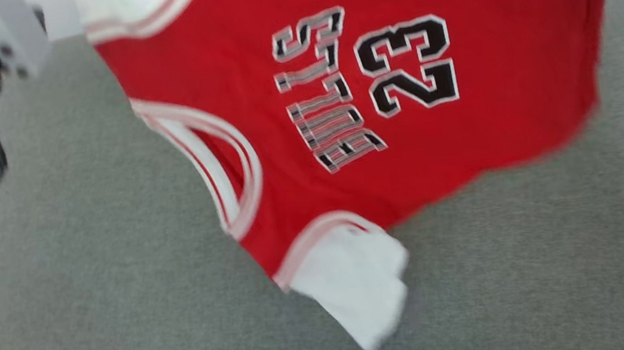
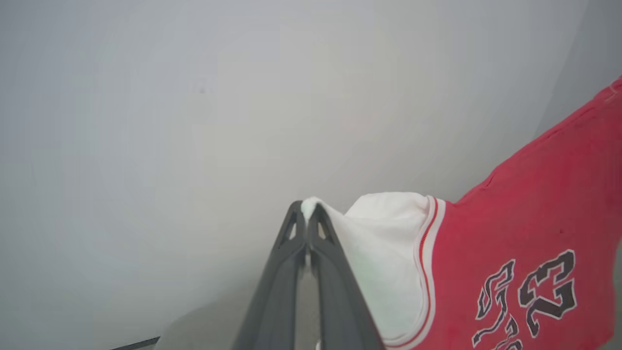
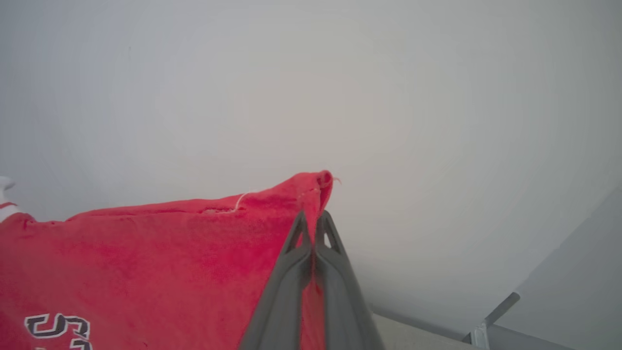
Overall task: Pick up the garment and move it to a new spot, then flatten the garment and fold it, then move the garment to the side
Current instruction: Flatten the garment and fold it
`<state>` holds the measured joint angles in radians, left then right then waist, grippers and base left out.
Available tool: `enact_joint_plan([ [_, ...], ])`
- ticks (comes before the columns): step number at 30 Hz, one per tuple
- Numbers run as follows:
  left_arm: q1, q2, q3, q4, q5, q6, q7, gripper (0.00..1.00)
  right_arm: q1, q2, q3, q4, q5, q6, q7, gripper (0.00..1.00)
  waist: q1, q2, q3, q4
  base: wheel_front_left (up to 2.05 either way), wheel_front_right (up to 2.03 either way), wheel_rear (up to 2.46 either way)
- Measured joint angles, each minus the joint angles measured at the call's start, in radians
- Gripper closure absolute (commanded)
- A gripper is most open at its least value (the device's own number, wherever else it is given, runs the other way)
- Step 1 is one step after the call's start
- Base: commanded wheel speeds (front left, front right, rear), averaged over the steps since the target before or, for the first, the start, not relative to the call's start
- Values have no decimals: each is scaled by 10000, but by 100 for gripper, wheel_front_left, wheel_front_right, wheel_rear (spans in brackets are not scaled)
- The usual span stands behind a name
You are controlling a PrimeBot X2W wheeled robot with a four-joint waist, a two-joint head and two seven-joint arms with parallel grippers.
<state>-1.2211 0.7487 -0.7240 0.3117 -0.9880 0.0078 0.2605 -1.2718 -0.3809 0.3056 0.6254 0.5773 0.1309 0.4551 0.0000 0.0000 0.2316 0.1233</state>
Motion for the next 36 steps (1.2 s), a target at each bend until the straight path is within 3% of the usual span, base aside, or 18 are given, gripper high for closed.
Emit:
enact_joint_plan([
  [10,-2685,-1498,-94,3152,593,-341,-79,100,-1389,1081,-441,1641,-1657,0,-1755,100,0,0,-521,-743,0,0,0],
  [16,-3696,-2167,-148,4752,968,-401,-754,100,-2101,1661,-451,2621,-2276,0,-2974,100,0,0,-814,-1035,0,0,0],
  [27,-5086,-2938,-244,6819,1444,-648,-2080,100,-3018,2347,-700,4303,-2955,0,-4345,100,0,0,-1035,-1307,0,0,0],
  [36,-6246,-3097,-378,7503,1634,-1043,-2527,100,-3745,2403,-539,4566,-2777,0,-4836,100,-1,0,-325,-1383,0,0,0],
])
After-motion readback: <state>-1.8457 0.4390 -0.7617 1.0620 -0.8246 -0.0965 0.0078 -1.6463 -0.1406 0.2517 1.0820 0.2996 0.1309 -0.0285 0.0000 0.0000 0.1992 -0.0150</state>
